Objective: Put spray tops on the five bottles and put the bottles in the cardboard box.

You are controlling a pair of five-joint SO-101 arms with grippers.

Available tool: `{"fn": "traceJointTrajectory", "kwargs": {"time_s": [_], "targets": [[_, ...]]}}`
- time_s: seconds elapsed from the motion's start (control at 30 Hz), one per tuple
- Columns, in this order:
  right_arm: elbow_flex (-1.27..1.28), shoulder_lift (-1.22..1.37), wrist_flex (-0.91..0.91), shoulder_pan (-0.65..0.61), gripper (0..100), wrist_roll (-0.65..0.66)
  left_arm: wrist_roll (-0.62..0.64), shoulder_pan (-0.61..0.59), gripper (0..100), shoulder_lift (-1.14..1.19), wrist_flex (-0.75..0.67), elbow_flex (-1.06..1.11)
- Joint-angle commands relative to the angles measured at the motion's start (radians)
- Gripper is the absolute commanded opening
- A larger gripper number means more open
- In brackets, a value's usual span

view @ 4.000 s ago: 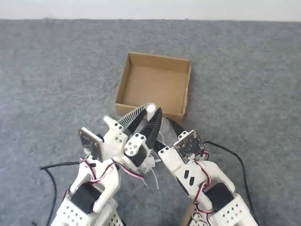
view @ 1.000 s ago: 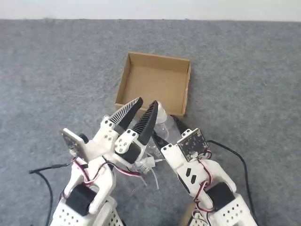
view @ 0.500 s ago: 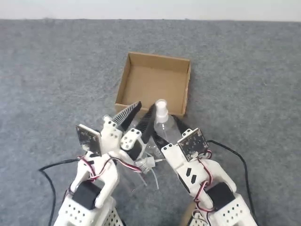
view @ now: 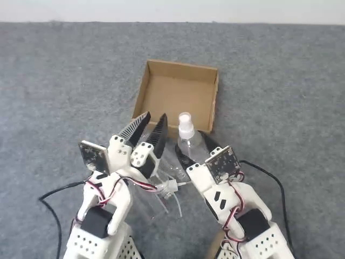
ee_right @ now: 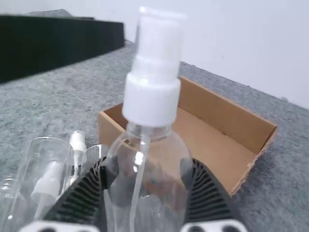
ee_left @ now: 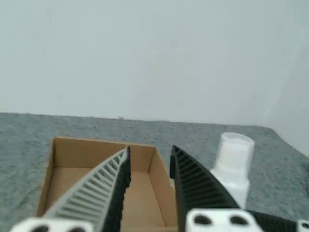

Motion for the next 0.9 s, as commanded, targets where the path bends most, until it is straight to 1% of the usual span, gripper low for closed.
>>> {"fn": "traceJointTrajectory", "kwargs": {"time_s": [0.0, 0.17, 0.33, 0.47, 0.6, 0.73, 0.8, 0.87], "targets": [[-0.017, -0.024, 0.013, 0.015, 0.6, 0.014, 0.052, -0.028, 13, -0.020, -0.037, -0.053], [-0.020, -0.024, 0.010, 0.010, 0.6, 0.012, 0.052, -0.028, 13, -0.018, -0.032, -0.053], [-0.037, -0.024, 0.012, -0.047, 0.6, 0.014, 0.052, -0.026, 13, -0.015, -0.038, -0.031], [-0.046, -0.024, 0.010, -0.051, 0.6, 0.014, 0.049, 0.035, 13, -0.015, -0.034, -0.015], [-0.046, -0.024, 0.010, -0.051, 0.6, 0.012, -0.037, 0.106, 13, -0.015, -0.032, 0.025], [-0.041, -0.024, 0.012, -0.051, 0.6, 0.015, -0.055, 0.140, 13, -0.015, -0.029, 0.038], [-0.041, -0.024, 0.012, -0.051, 0.6, 0.017, -0.057, 0.144, 13, -0.017, 0.014, 0.030], [-0.040, -0.024, 0.012, -0.051, 0.6, 0.015, -0.092, 0.175, 13, -0.017, 0.075, 0.005]]}}
